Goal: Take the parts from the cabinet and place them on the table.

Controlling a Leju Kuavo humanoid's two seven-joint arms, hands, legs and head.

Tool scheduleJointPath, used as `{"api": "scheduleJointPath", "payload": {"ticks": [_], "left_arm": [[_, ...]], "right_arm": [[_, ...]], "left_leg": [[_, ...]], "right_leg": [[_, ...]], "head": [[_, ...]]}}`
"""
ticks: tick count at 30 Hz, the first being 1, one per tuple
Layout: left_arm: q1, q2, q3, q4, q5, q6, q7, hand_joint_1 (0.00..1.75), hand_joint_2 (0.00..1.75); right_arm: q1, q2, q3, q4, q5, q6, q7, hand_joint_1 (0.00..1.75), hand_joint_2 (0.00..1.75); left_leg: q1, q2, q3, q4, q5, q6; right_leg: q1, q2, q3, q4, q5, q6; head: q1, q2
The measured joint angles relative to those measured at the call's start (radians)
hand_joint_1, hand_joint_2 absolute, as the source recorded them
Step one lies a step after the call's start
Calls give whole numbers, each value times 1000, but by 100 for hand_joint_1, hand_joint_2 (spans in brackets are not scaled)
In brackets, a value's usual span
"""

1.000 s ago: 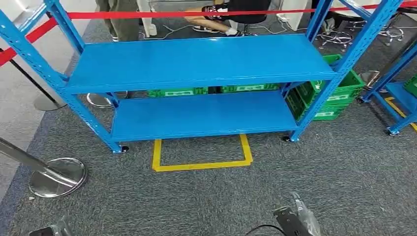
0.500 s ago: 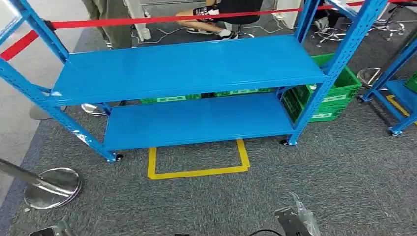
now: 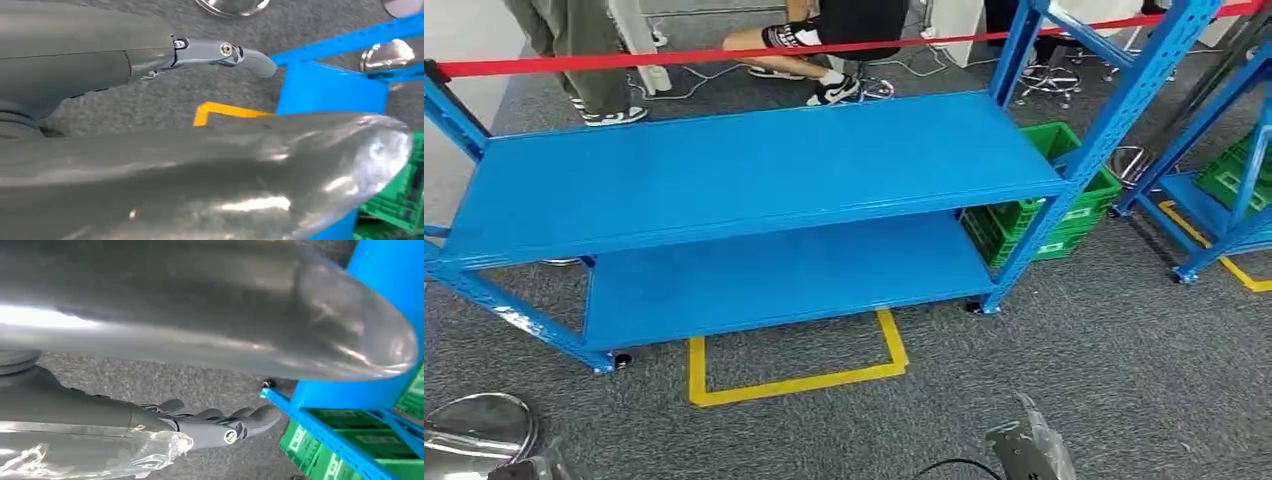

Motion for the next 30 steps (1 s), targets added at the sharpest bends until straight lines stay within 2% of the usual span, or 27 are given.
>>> {"api": "scheduleJointPath", "payload": {"ticks": [1, 2, 3, 5, 6, 7, 8, 9, 10, 11, 12, 13, 14, 15, 16, 17, 18, 20, 22, 23, 24, 25, 26, 27, 28, 29, 30], "left_arm": [[0, 0, 0, 0, 0, 0, 0, 0, 0], [2, 0, 0, 0, 0, 0, 0, 0, 0], [4, 0, 2, 0, 0, 0, 0, 0, 0], [2, -1, 0, -1, -1, 2, 0, 0, 0], [0, -1, -1, -2, -5, 5, 0, 0, 0], [-4, 0, 0, -2, -8, 5, 0, 0, 0], [-5, 0, 0, -2, -8, 6, 1, 0, 0], [-6, 0, 0, -2, -10, 7, 2, 0, 0], [-4, 0, 0, -2, -10, 7, 6, 0, 0], [-3, 0, 0, -2, -11, 8, 6, 0, 0], [-3, 0, 0, -2, -15, 9, 7, 0, 0], [-3, 0, 1, -2, -18, 9, 7, 0, 0], [-2, 0, 1, -2, -18, 9, 7, 0, 0], [-2, 0, 1, -2, -18, 9, 7, 0, 0], [-2, 0, 1, -2, -19, 10, 7, 0, 0], [-1, 0, 1, -1, -19, 11, 8, 0, 0], [-2, 0, 1, -1, -22, 12, 10, 0, 0], [-3, -1, -1, -2, -31, 12, 20, 0, 0], [-4, -1, 0, -2, -35, 12, 22, 0, 0], [-2, -2, -1, -2, -36, 11, 22, 0, 0], [-3, -2, -1, -2, -37, 11, 23, 0, 0], [-6, -2, -1, -2, -38, 10, 23, 0, 0], [-7, -2, -1, -2, -38, 10, 23, 0, 0], [-8, -2, -1, -2, -40, 10, 24, 0, 0], [-7, -2, -1, -2, -43, 10, 25, 0, 0], [-7, -2, -1, -2, -46, 11, 26, 0, 0], [-7, -2, -1, -2, -48, 13, 26, 0, 0]], "right_arm": [[0, 0, 0, 0, 0, 0, 0, 0, 0], [1, 0, 0, 1, 0, 0, 0, 0, 0], [0, 0, -1, 3, 0, 0, 3, 0, 0], [0, 0, -2, 2, 0, -1, 1, 0, 0], [-1, 0, -2, 3, 7, -2, 1, 0, 0], [0, 0, -2, 2, 18, -4, 2, 0, 0], [0, 0, -2, 3, 28, -11, 2, 0, 0], [-1, 1, -2, 3, 37, -13, 2, 0, 0], [0, 1, -1, 3, 44, -15, 2, 0, 0], [0, 0, -1, 3, 48, -17, 2, 0, 0], [-1, 0, -1, 3, 51, -19, 2, 0, 0], [-1, 1, 0, 3, 52, -19, 2, 0, 0], [-1, 1, 0, 3, 52, -19, 2, 0, 0], [-1, 1, 0, 3, 52, -19, 2, 0, 0], [-1, 1, 1, 3, 53, -19, 2, 0, 0], [1, 1, 0, 3, 53, -19, 3, 0, 0], [1, 0, 0, 3, 53, -21, 3, 0, 0], [-1, 0, -2, 3, 53, -23, 3, 0, 0], [-1, 0, 2, 2, 53, -24, 3, 0, 0], [-1, 0, 4, 2, 54, -24, 3, 0, 0], [-1, 0, 5, 2, 53, -24, 2, 0, 0], [0, 0, 4, 2, 53, -24, 3, 0, 0], [-1, 0, 3, 2, 53, -24, 3, 0, 0], [-1, 0, 3, 2, 53, -24, 3, 0, 0], [-1, 0, 3, 3, 53, -24, 3, 0, 0], [-1, 0, 3, 3, 53, -24, 3, 0, 0], [-1, 0, 3, 3, 53, -24, 3, 0, 0]], "left_leg": [[0, 10, 24, 0, -20, -3], [-3, 16, 40, -4, -36, -6], [-7, 21, 54, -1, -53, -12], [-9, 32, 75, -19, -53, -27], [-10, 31, 69, -7, -36, -34], [-9, 28, 52, 26, -20, -39], [-9, 7, 22, 85, 3, -46], [-6, -7, -22, 149, 1, -50], [-4, -16, -71, 206, -30, -51], [-3, -18, -113, 245, -83, -54], [-2, -18, -144, 257, -130, -57], [-1, -18, -165, 252, -154, -57], [1, -18, -175, 225, -144, -58], [4, -16, -175, 174, -92, -60], [7, -6, -171, 112, -9, -61], [9, 34, -169, 48, 104, -65], [13, 68, -187, -8, 150, -60], [8, 44, -188, 20, 151, -41], [10, 13, -180, 18, 145, -27], [12, 1, -174, 16, 141, -20], [12, -7, -167, 16, 135, -11], [11, -19, -162, 16, 129, -5], [10, -32, -159, 16, 124, -2], [8, -47, -154, 16, 118, 0], [7, -62, -149, 16, 114, 0], [6, -78, -140, 16, 108, 0], [5, -96, -131, 16, 103, -2]], "right_leg": [[7, -24, 0, -67, 89, -9], [16, -68, -7, -114, 223, -23], [13, -72, -5, -125, 254, -21], [13, -44, 12, -136, 247, -29], [11, -38, 20, -147, 243, -32], [0, -31, 41, -164, 243, -33], [-1, -29, 60, -179, 239, -36], [-3, -29, 78, -194, 236, -38], [-5, -29, 96, -206, 233, -38], [-6, -29, 115, -216, 226, -38], [-9, -29, 134, -222, 215, -37], [-12, -30, 153, -227, 203, -34], [-15, -32, 175, -229, 189, -30], [-19, -37, 196, -230, 172, -25], [-23, -43, 217, -230, 156, -18], [-18, -50, 222, -232, 141, -5], [-13, -55, 235, -214, 118, -2], [-12, -78, 253, -232, 93, 13], [-16, -103, 281, -250, 82, 26], [-19, -74, 286, -234, 68, 28], [-18, -37, 259, -174, 36, 28], [-18, -17, 207, -81, -5, 29], [-17, -8, 150, 12, -36, 30], [-17, -5, 95, 84, -50, 29], [-17, -4, 62, 108, -35, 27], [-16, -3, 51, 82, 11, 22], [-14, 2, 61, 11, 80, 15]], "head": [[1, 0], [4, 0], [3, 0], [3, 0], [1, 0], [0, 0], [1, 0], [-7, 0], [-6, 0], [-6, 0], [-8, 0], [-6, 0], [-7, 0], [-6, 0], [-7, 0], [-10, 0], [-22, -1], [-10, 0], [-16, 0], [-10, 0], [-5, 0], [-3, 0], [0, 0], [-2, 0], [1, 0], [-1, 0], [0, 0]]}}
